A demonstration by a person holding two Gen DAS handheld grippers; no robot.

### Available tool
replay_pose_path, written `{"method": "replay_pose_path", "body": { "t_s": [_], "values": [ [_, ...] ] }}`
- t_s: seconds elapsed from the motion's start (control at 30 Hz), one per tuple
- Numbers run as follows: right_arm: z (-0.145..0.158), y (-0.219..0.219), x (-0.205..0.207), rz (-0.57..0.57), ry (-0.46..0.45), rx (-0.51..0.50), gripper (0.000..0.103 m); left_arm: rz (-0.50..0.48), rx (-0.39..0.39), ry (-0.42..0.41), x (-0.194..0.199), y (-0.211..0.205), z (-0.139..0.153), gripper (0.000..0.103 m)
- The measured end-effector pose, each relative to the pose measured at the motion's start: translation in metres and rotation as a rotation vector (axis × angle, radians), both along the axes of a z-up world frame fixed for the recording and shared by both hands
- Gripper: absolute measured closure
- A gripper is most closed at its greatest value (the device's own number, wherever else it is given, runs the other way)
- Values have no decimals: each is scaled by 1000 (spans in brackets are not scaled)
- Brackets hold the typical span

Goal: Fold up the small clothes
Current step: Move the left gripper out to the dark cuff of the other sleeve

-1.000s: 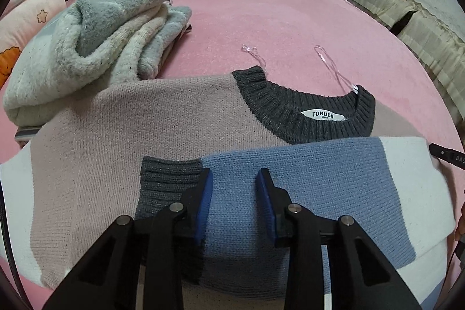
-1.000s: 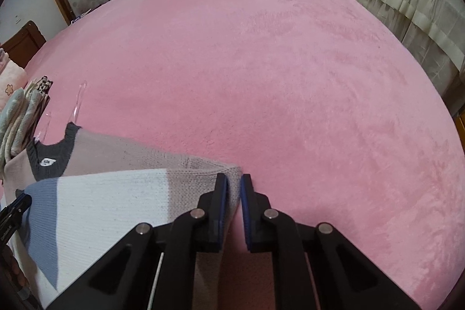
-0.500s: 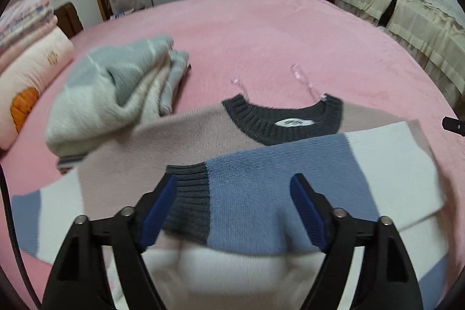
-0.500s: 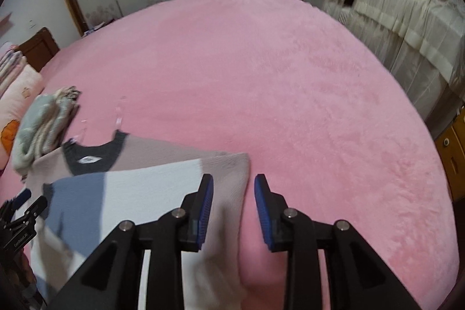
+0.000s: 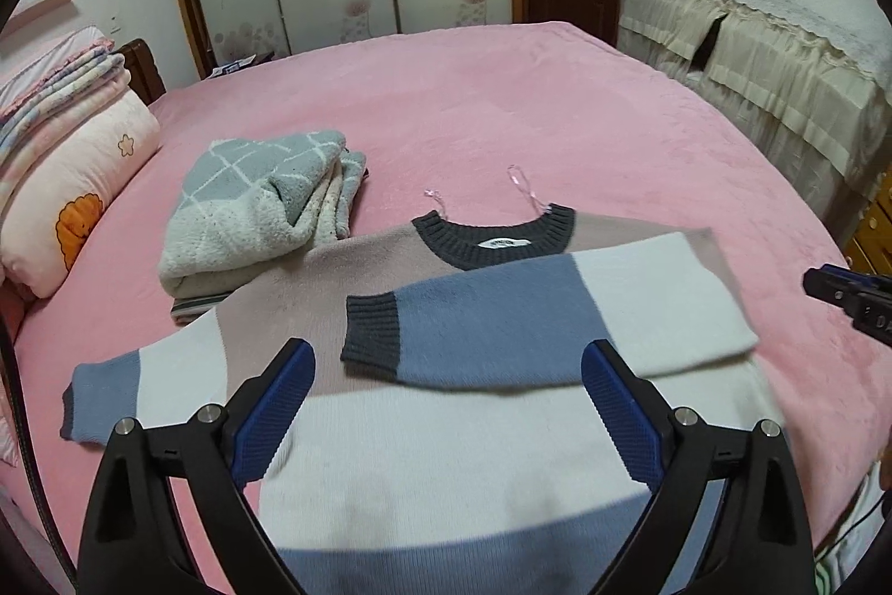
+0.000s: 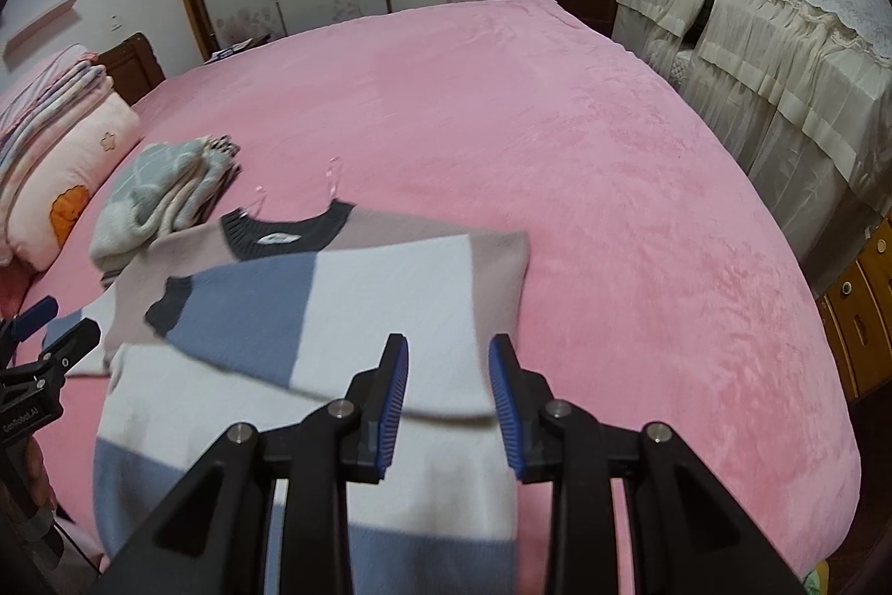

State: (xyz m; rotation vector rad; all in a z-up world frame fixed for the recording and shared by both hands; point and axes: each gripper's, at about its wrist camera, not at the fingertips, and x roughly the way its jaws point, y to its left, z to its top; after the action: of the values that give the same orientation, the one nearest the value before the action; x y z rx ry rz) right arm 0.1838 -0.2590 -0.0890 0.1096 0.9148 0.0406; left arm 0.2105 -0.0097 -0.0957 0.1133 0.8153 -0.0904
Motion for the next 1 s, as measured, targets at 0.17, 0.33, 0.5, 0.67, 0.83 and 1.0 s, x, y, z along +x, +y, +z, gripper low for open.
{"method": "replay_pose_path", "body": {
  "t_s": [0.17,0.33,0.5,0.67,0.83,1.0],
  "values": [
    [8,13,-23,18,-16,-9,73,-19,-9,-7,-27,0,14,6],
    [12,26,-38,32,-8,17,73,-16,-62,6,-48,14,22,3],
    [15,56,-51,70,-4,11,73,-7,-130,-11,-67,43,27,3],
    [23,97,-56,129,-9,10,73,-1,-91,-12,-76,80,30,3],
    [30,150,-49,203,-11,23,73,87,-137,15,-69,149,35,3],
    [33,208,-32,279,-9,26,73,213,-195,33,-58,238,34,3]
  ]
}}
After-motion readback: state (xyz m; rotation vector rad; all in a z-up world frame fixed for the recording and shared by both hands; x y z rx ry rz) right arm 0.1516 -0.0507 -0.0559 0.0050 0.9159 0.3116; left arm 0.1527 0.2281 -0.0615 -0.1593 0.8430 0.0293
